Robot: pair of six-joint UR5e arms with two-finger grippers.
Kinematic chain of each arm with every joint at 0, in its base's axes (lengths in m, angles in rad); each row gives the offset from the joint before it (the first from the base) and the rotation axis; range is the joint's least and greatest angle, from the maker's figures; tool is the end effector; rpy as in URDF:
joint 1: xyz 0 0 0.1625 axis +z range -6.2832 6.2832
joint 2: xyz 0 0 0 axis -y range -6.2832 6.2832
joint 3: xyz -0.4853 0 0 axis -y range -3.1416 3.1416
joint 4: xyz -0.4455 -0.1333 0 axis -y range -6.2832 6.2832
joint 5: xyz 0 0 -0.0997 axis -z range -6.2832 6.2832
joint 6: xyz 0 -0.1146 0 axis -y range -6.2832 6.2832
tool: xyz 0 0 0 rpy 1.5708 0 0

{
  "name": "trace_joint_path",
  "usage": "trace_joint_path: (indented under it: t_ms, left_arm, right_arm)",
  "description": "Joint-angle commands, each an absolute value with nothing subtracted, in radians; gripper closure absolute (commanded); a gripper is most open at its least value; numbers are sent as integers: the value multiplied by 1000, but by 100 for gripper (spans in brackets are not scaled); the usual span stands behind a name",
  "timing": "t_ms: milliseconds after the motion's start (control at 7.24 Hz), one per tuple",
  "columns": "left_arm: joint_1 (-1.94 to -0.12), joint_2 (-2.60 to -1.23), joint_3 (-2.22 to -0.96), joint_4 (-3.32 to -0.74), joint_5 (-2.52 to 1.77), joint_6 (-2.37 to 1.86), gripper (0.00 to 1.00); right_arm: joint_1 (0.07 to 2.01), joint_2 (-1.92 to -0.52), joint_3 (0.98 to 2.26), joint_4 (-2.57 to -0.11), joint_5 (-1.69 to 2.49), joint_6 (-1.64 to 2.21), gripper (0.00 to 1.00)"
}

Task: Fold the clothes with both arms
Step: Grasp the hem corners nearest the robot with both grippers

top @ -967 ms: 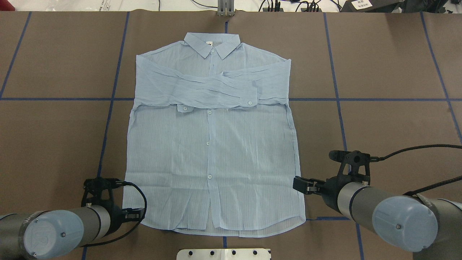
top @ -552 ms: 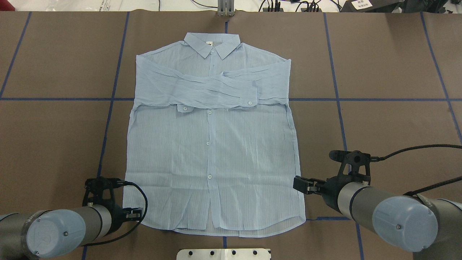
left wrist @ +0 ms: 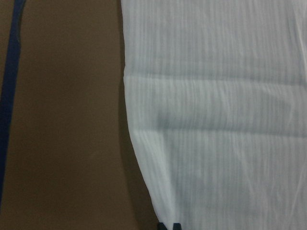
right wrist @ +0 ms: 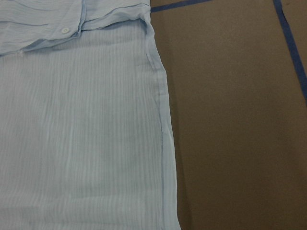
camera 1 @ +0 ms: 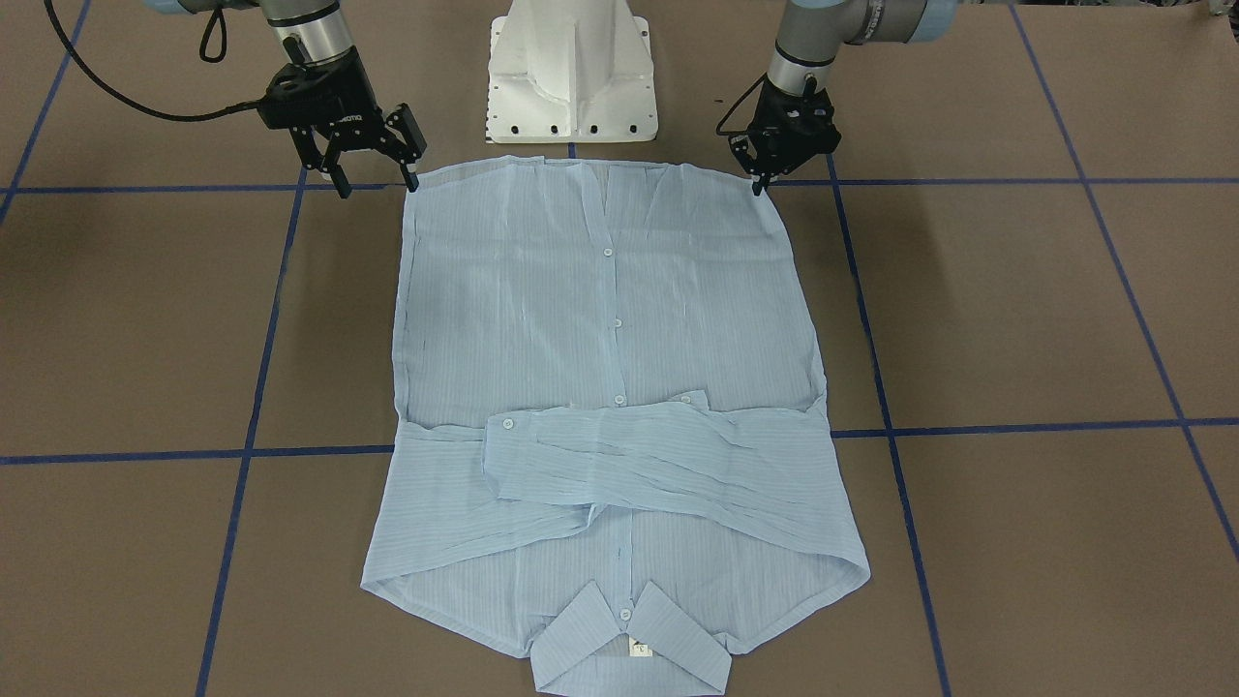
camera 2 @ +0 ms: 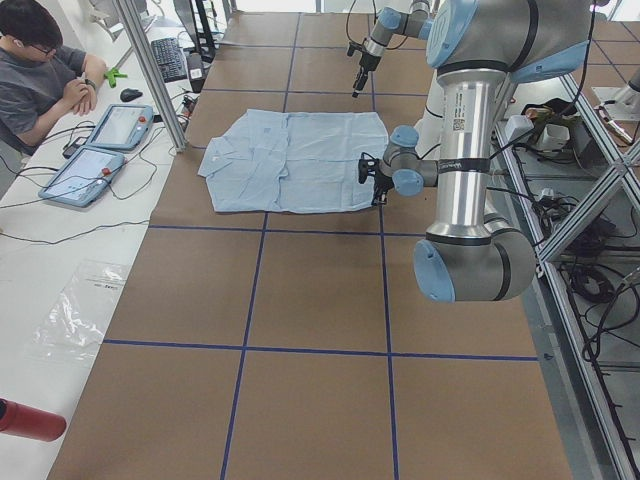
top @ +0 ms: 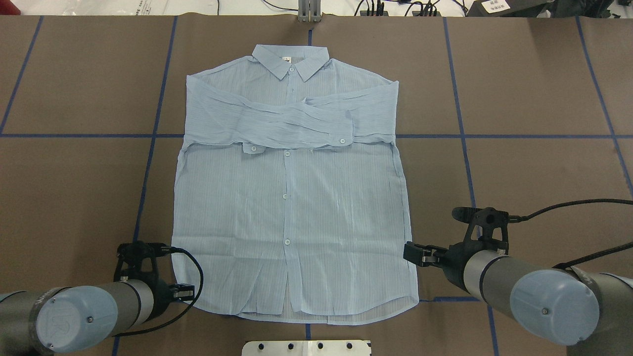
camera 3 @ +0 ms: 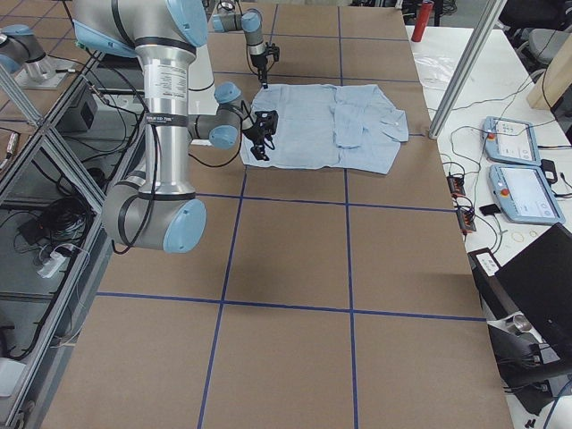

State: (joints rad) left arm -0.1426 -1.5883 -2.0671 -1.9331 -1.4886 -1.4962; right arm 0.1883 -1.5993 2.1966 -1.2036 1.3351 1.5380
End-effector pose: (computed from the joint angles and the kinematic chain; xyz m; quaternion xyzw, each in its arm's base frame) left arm 0.5222 -0.2191 0.4253 0.0829 0.4173 -0.0482 0.9037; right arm -0.4641 -0.2514 0.3786 0.1543 -0.4463 0.1227 0.8729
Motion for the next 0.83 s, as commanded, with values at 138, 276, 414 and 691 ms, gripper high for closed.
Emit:
trace_joint_path:
  t_ms: [138, 276, 414, 691]
  left_arm:
    - [-143, -1606, -2072, -1944, -1485, -1508, 100]
    - [-143, -1608, -2074, -1944, -1479, -1508, 100]
    - [-144, -1605, -2083, -1944, -1474, -1509, 100]
    - [-144, -1608, -2094, -1944, -1431, -1509, 100]
  right_arm:
    - [128, -1605, 2172, -1224, 1284, 1626, 19]
    - [95, -1603, 2169, -1250, 1257, 1655, 33]
    - [68, -1595, 2168, -1274, 1235, 1661, 39]
    - [9, -1585, 2131, -1287, 1174, 1677, 42]
